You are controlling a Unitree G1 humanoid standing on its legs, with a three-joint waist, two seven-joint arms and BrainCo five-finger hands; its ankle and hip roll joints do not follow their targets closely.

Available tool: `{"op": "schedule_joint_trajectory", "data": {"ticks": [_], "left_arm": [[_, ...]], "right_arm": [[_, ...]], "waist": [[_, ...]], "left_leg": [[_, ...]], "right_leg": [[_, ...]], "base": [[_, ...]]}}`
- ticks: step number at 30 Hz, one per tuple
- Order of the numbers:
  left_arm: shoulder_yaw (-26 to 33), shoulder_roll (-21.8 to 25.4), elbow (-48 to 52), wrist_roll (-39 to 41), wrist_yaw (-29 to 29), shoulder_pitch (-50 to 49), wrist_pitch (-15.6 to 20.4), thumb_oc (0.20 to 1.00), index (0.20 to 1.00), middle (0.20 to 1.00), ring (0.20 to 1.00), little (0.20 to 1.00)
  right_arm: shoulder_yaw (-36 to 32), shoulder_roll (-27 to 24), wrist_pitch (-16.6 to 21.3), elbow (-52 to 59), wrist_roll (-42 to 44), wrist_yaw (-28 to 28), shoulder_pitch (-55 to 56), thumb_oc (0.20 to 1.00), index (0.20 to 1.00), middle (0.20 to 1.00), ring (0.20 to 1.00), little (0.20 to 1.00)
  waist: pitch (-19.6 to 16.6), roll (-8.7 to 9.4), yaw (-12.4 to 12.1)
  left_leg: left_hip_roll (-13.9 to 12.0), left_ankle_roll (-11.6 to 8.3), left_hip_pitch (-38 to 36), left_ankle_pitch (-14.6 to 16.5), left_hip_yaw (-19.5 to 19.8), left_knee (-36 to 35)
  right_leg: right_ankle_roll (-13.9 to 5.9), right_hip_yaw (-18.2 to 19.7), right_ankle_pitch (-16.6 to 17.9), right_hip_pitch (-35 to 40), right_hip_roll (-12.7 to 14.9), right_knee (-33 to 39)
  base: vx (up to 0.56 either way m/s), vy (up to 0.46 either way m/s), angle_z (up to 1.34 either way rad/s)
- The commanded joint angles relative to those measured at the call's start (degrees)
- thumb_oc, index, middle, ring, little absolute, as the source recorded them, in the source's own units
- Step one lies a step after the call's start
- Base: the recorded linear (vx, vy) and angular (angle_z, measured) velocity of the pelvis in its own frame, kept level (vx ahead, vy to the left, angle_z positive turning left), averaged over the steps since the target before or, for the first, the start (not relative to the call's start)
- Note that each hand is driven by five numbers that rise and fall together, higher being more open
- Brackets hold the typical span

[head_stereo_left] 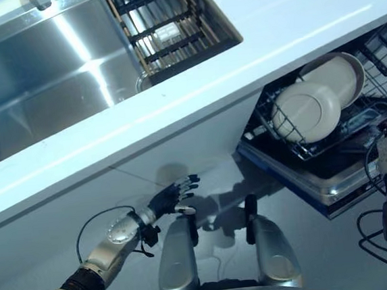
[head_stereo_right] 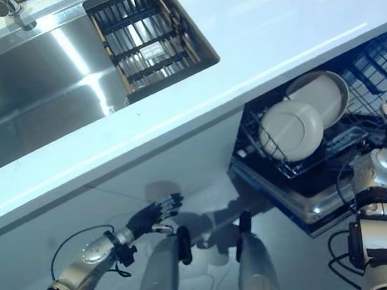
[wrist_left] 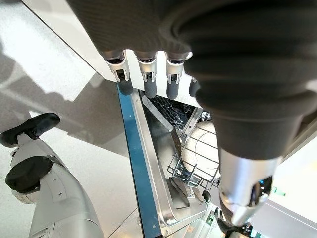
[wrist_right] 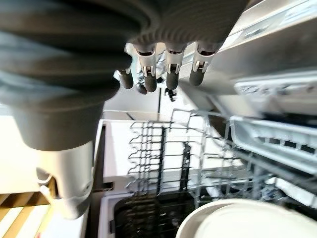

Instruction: Pick up plates and place into dishwasher.

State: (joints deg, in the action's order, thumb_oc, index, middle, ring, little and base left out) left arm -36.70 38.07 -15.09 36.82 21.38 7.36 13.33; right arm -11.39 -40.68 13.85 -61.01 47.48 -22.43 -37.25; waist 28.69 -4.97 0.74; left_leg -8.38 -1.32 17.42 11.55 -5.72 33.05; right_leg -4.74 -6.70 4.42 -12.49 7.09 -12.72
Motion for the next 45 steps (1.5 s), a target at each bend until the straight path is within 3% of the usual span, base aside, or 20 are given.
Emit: {"op": "schedule_joint_trajectory", "data": {"ticks": [1,10,27,36,45], "left_arm": [[-0.1,-2.4,1.2,-0.9,0.7,-4.3,4.5,1.000,1.000,1.000,1.000,1.000],[-2.7,-2.4,0.4,1.3,0.4,-2.6,7.5,1.000,1.000,1.000,1.000,1.000],[-6.9,-2.0,1.3,4.1,-2.9,-0.5,8.2,1.000,1.000,1.000,1.000,1.000],[-7.7,-2.2,2.7,4.3,-3.4,-0.4,8.5,1.000,1.000,1.000,1.000,1.000],[-5.6,-1.4,5.7,3.8,-4.2,-0.7,5.7,1.000,1.000,1.000,1.000,1.000]], "right_arm": [[-0.4,-0.7,3.2,2.9,4.5,3.9,2.6,1.000,1.000,1.000,1.000,1.000],[-0.2,1.3,2.8,-4.1,10.1,6.0,-0.3,1.000,1.000,1.000,1.000,1.000],[0.8,0.2,0.7,-11.0,14.9,0.8,-8.2,1.000,1.000,1.000,1.000,1.000],[2.7,0.0,-1.8,-13.9,19.1,9.2,-12.6,1.000,1.000,1.000,1.000,1.000],[1.4,-0.5,-0.5,-12.5,21.6,14.7,-13.3,1.000,1.000,1.000,1.000,1.000]], "waist": [[-4.9,-1.00,-0.4],[-3.8,-2.70,-0.8],[-1.0,-5.96,-1.3],[-0.9,-7.10,-2.4],[-2.0,-6.01,-3.6]], "left_leg": [[-3.6,-2.59,1.4,-3.7,1.0,-4.8],[-3.3,-3.05,2.8,-4.1,1.9,-3.8],[-2.4,-3.76,6.4,-5.3,3.4,-2.1],[-2.5,-4.07,6.2,-5.9,3.4,-2.5],[-2.4,-4.57,6.3,-6.4,4.6,-3.6]], "right_leg": [[-0.84,-1.0,-6.2,0.6,1.6,-5.3],[-0.30,-1.3,-7.0,-0.5,2.2,-7.2],[0.46,-1.8,-8.1,-4.4,3.3,-11.1],[0.68,-2.8,-8.6,-4.8,4.0,-12.0],[0.46,-3.0,-8.5,-4.7,3.5,-11.3]], "base": [[0.00,0.000,0.00],[0.00,0.010,0.00],[-0.03,0.026,0.04],[-0.01,0.003,0.01],[0.03,-0.012,0.05]]}}
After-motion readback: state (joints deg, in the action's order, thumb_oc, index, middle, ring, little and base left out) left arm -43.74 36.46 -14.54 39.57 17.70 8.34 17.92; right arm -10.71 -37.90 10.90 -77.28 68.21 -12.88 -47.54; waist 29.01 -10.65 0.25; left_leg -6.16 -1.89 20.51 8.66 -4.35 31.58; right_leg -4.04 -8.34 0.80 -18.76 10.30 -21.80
